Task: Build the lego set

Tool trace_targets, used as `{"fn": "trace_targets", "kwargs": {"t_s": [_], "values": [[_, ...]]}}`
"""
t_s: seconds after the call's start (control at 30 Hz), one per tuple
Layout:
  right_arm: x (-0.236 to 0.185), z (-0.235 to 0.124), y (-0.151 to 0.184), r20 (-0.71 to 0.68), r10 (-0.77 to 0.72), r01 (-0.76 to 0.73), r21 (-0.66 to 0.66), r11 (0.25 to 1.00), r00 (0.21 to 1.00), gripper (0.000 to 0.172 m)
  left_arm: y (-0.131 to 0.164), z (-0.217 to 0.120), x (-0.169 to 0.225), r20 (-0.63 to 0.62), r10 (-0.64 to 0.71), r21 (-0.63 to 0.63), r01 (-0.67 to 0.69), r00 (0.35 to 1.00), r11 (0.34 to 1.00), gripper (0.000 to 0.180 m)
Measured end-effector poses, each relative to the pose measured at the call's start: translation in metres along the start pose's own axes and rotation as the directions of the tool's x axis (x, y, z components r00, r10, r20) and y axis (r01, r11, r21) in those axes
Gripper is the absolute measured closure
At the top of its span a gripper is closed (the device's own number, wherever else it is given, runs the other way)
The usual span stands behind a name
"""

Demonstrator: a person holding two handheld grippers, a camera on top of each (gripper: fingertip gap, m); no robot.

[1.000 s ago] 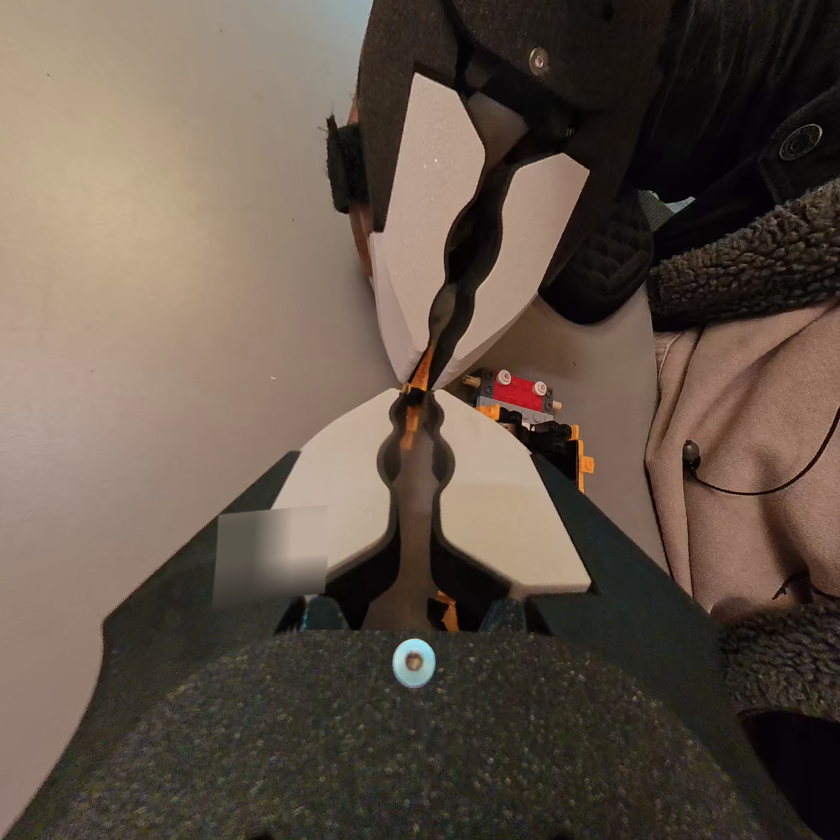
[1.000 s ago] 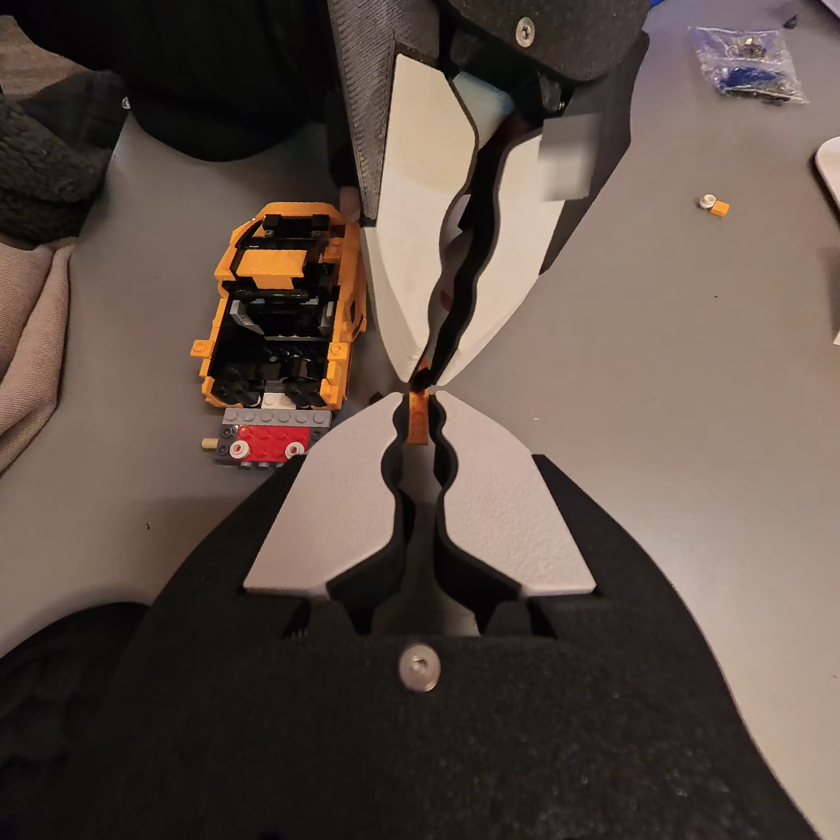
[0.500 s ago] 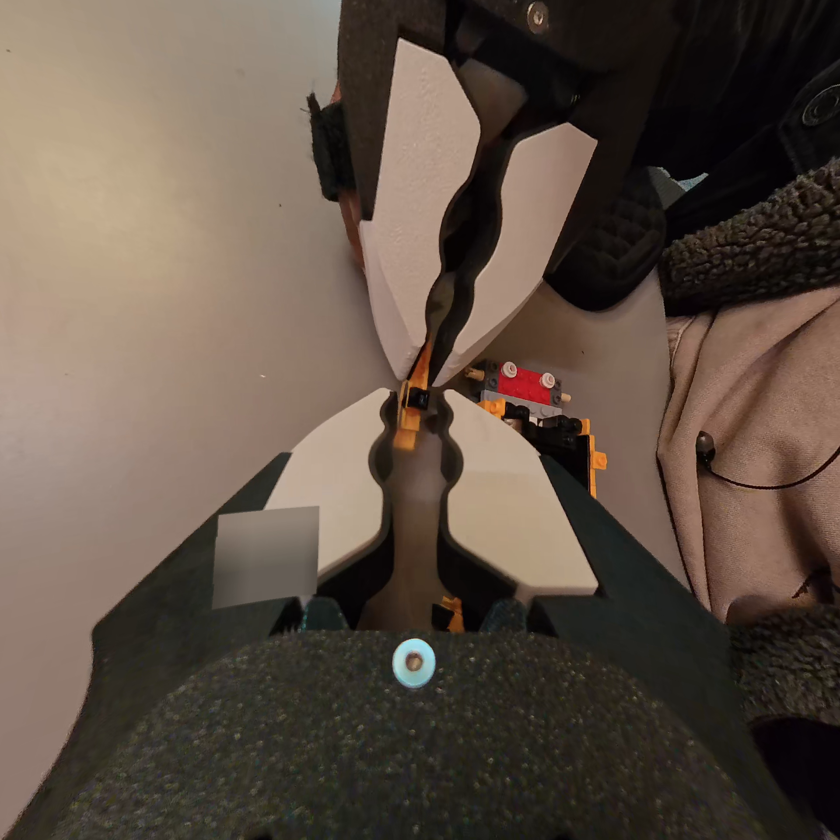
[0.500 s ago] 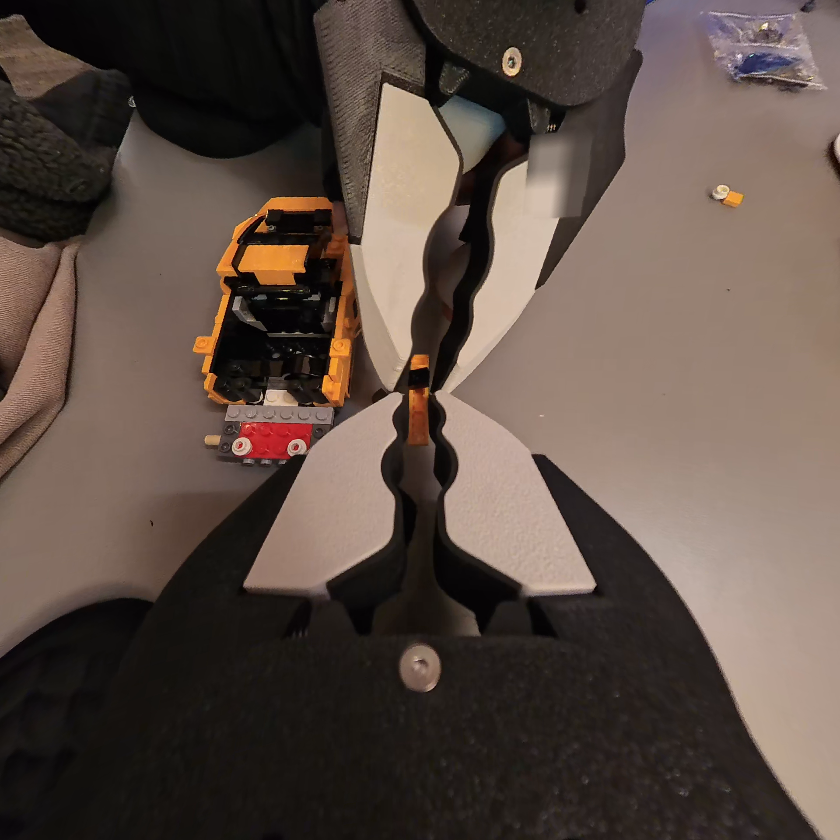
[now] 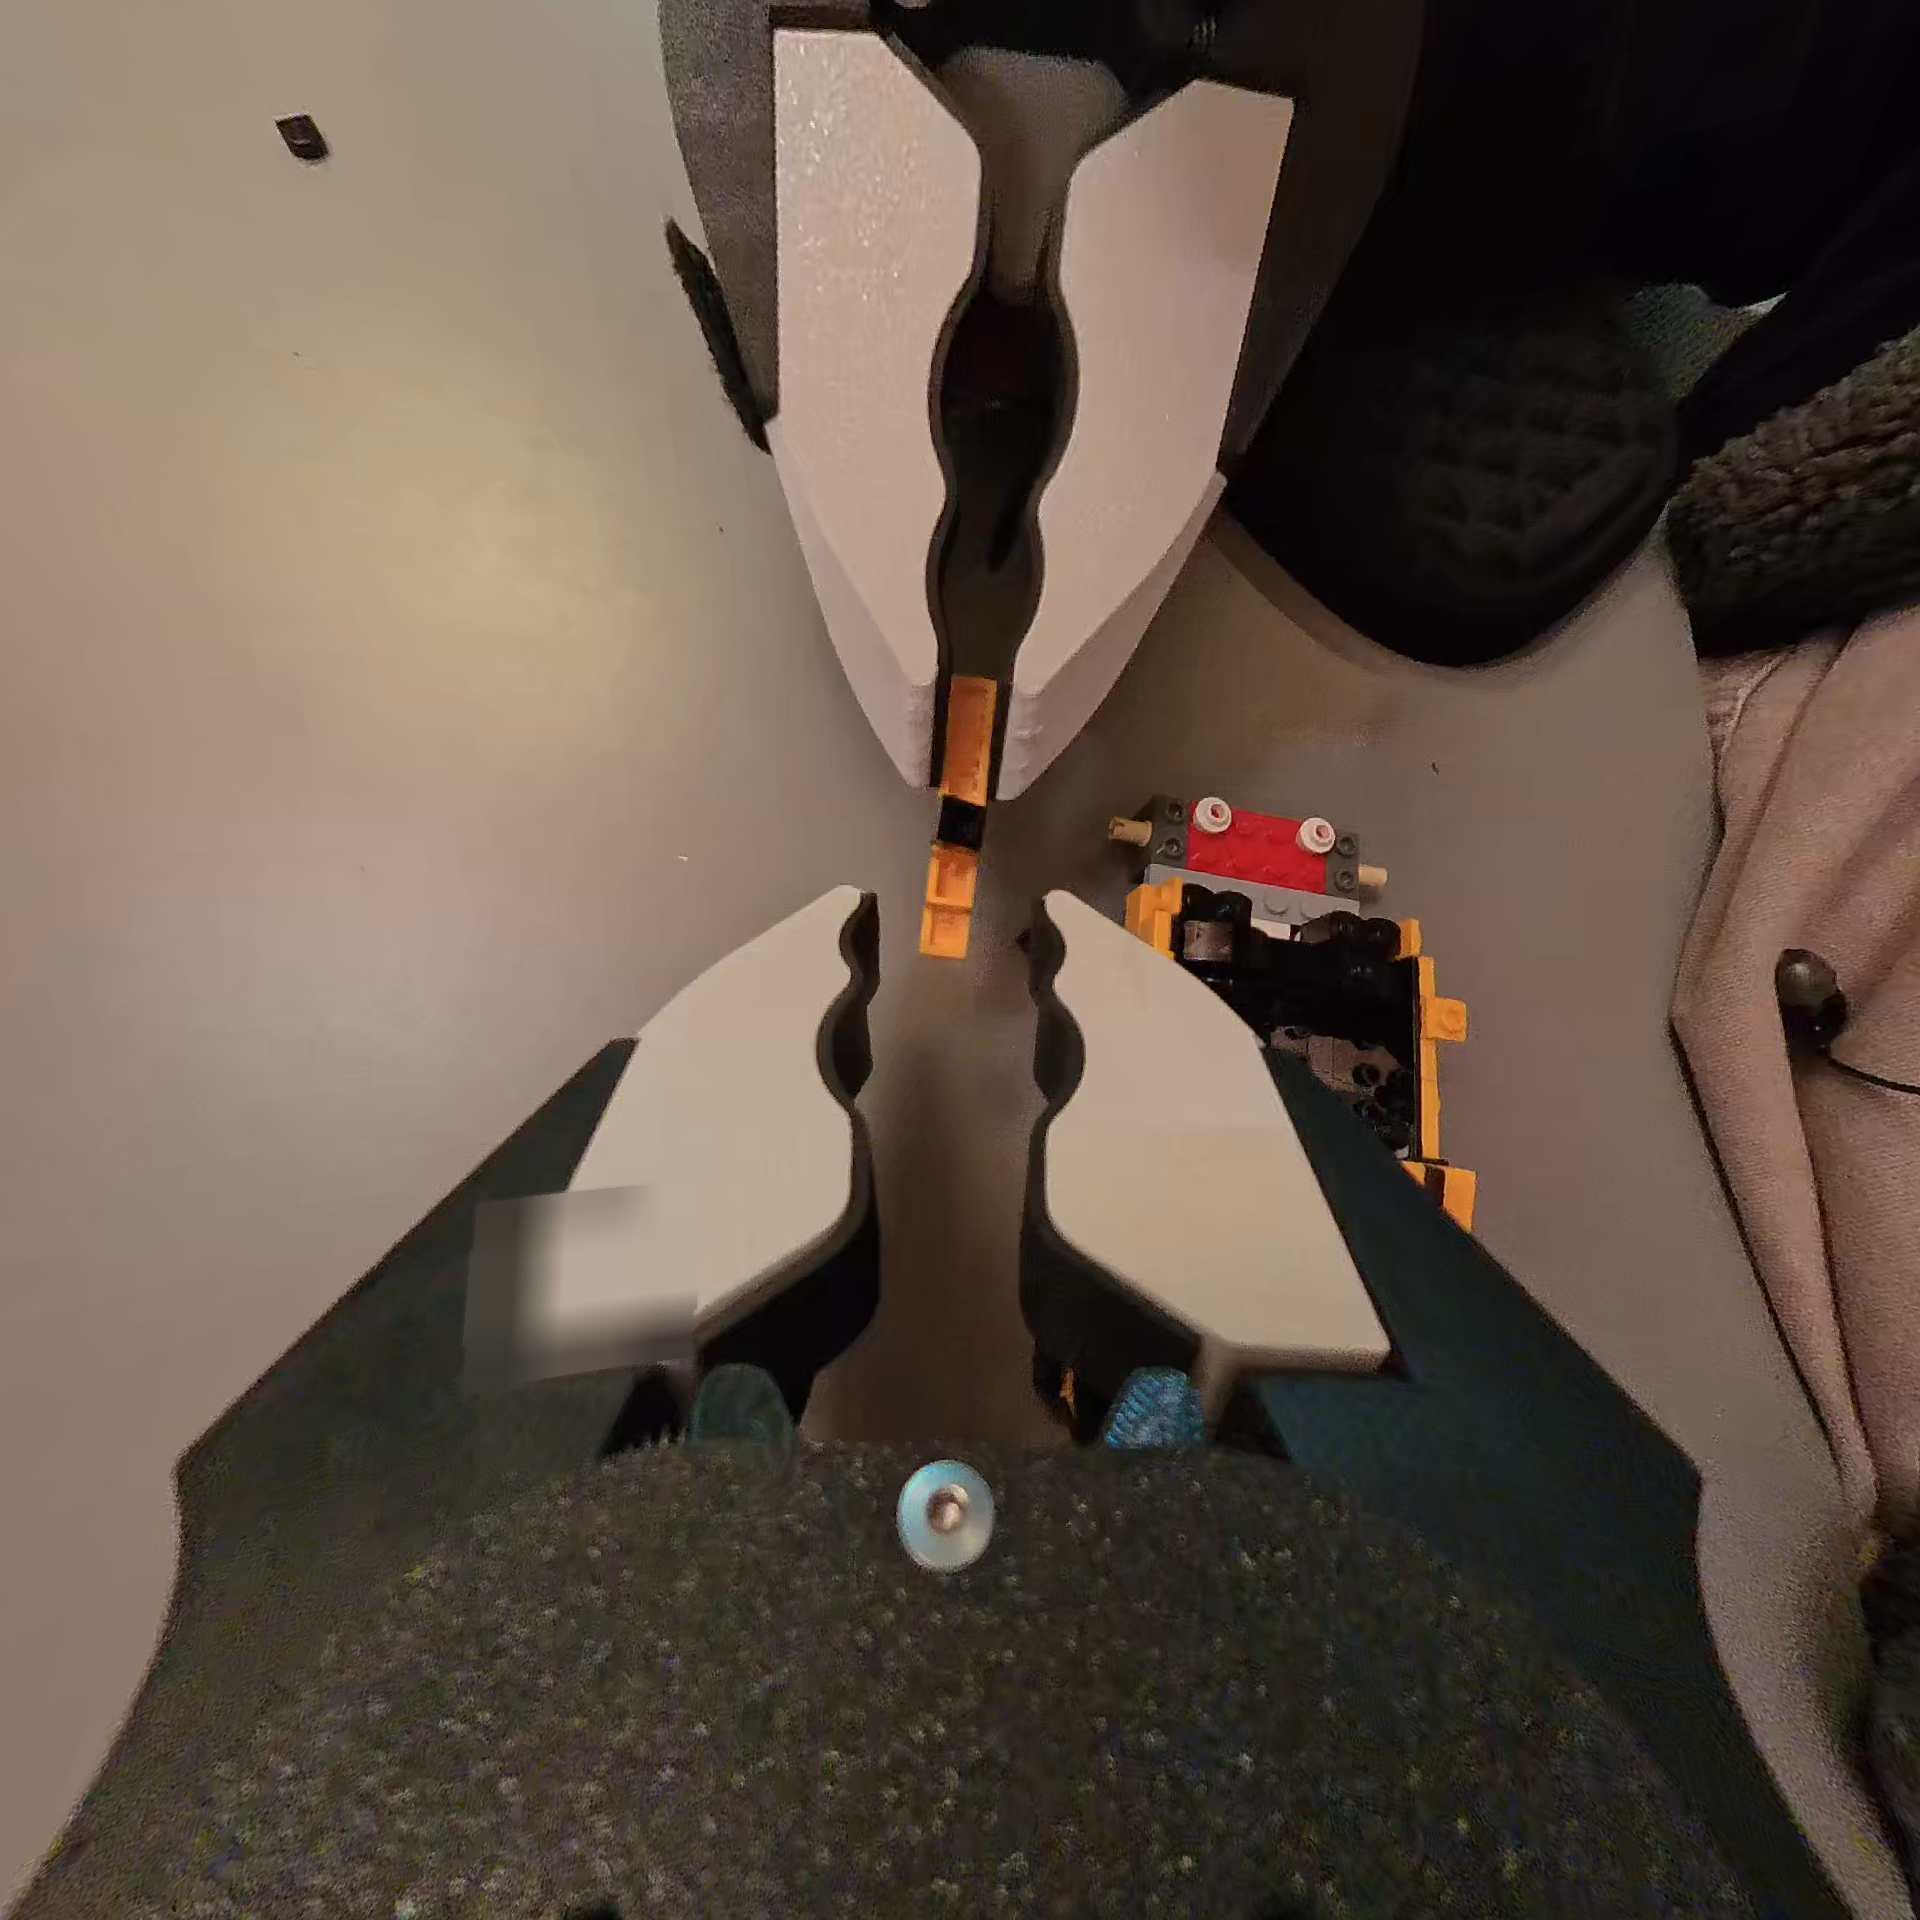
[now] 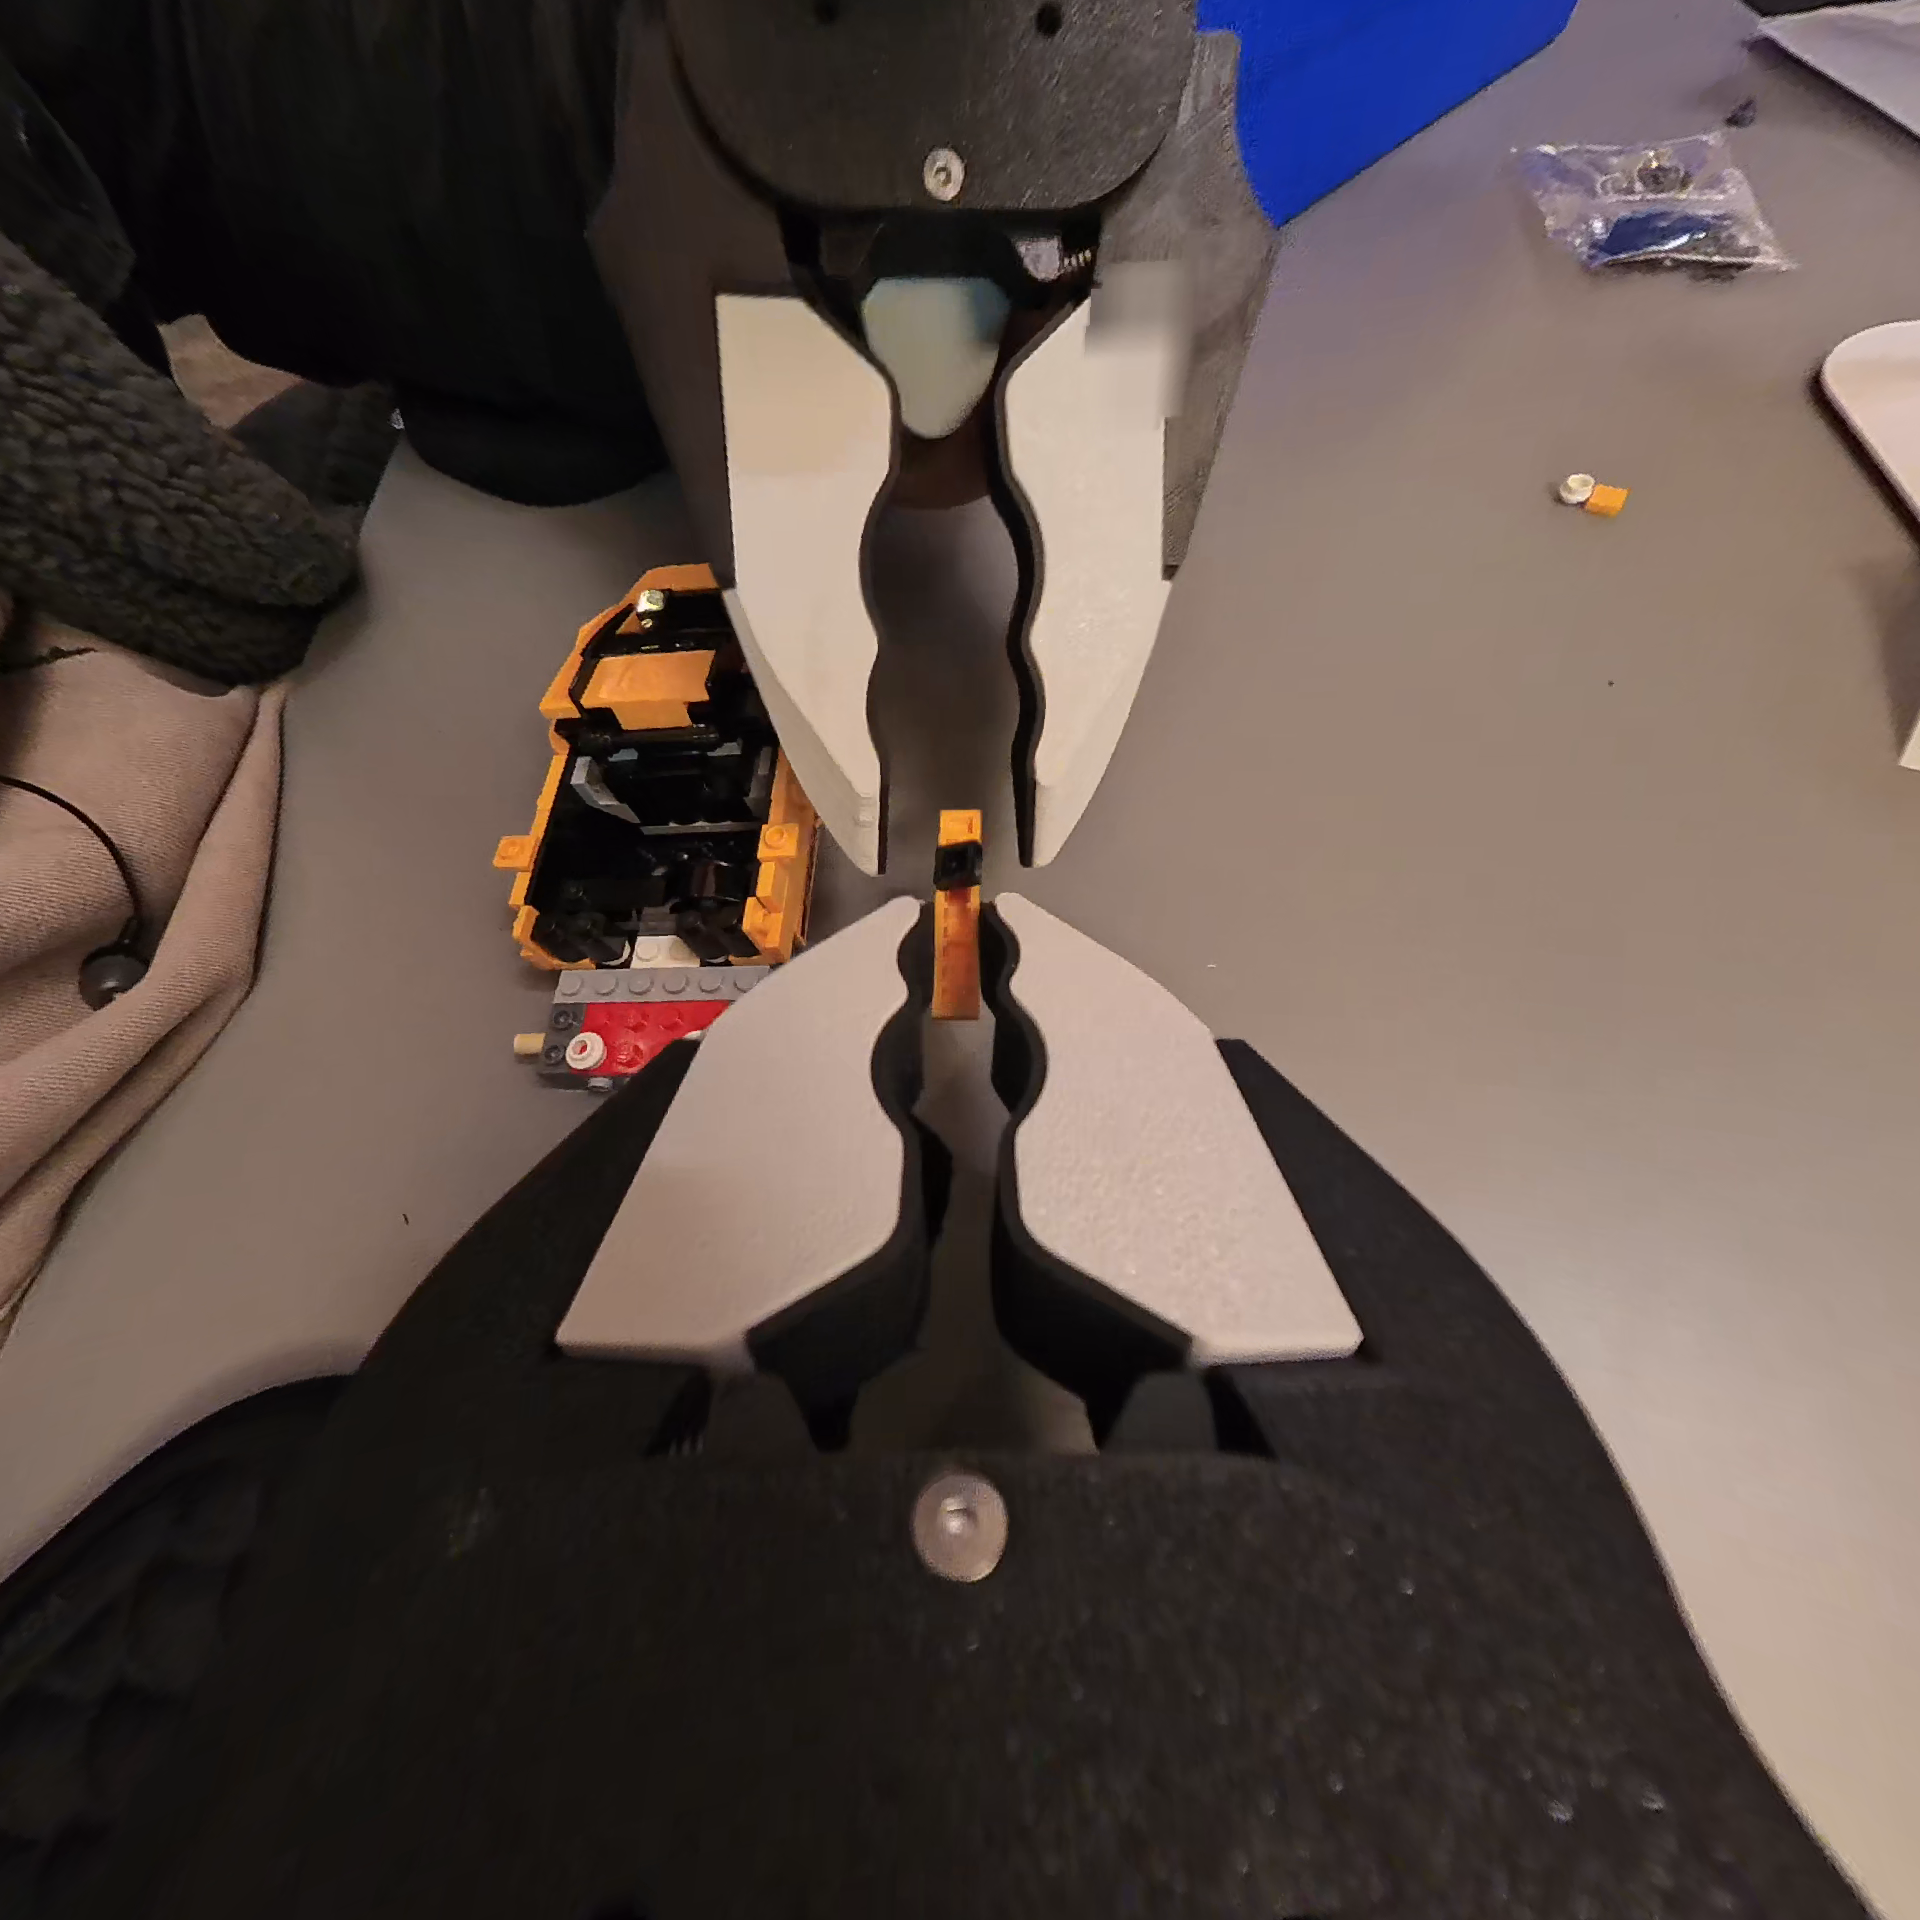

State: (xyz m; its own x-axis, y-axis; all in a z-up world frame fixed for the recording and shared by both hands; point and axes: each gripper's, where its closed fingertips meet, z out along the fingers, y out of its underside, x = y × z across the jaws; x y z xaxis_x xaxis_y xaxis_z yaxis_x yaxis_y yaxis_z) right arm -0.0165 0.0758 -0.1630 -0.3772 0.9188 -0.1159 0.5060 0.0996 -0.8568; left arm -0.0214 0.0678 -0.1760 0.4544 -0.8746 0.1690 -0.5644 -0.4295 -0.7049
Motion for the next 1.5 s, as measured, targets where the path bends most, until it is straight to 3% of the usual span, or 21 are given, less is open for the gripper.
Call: {"fn": "trace_targets", "kwargs": {"t_s": [0.27, 0.57, 0.77, 0.9, 1.0, 1.17, 1.27, 1.5], "values": [[0.001, -0.002, -0.001, -0.004, -0.009, 0.009, 0.007, 1.0, 1.0, 0.164, -0.004, 0.0, -0.002, 0.031, 0.022, 0.036, -0.023, 0.999, 0.999, 0.171], [0.0, -0.006, -0.006, -0.011, -0.04, 0.04, 0.024, 0.999, 0.999, 0.164, -0.009, -0.003, 0.0, 0.018, 0.038, 0.079, -0.04, 0.999, 0.996, 0.172], [0.004, -0.002, -0.002, -0.092, -0.16, 0.157, -0.041, 0.987, 0.983, 0.151, -0.004, -0.004, -0.006, 0.037, 0.009, 0.05, -0.011, 0.999, 0.999, 0.172], [0.014, -0.004, -0.01, -0.263, -0.417, 0.396, -0.131, 0.909, 0.87, 0.145, 0.001, -0.007, -0.014, 0.05, -0.047, 0.023, 0.046, 0.998, 0.999, 0.172], [0.018, 0.0, -0.016, -0.354, -0.607, 0.562, -0.233, 0.794, 0.711, 0.138, 0.002, -0.009, -0.016, 0.06, -0.078, 0.005, 0.078, 0.995, 0.997, 0.172], [0.02, 0.01, -0.018, -0.393, -0.769, 0.685, -0.361, 0.633, 0.504, 0.136, 0.002, -0.012, -0.016, 0.059, -0.12, -0.013, 0.121, 0.991, 0.993, 0.172], [0.021, 0.014, -0.017, -0.389, -0.803, 0.705, -0.397, 0.588, 0.451, 0.138, 0.001, -0.014, -0.015, 0.05, -0.157, -0.014, 0.157, 0.986, 0.987, 0.172], [0.021, 0.02, -0.016, -0.386, -0.822, 0.714, -0.418, 0.561, 0.419, 0.146, -0.001, -0.019, -0.012, 0.033, -0.195, -0.014, 0.196, 0.98, 0.981, 0.172]]}}
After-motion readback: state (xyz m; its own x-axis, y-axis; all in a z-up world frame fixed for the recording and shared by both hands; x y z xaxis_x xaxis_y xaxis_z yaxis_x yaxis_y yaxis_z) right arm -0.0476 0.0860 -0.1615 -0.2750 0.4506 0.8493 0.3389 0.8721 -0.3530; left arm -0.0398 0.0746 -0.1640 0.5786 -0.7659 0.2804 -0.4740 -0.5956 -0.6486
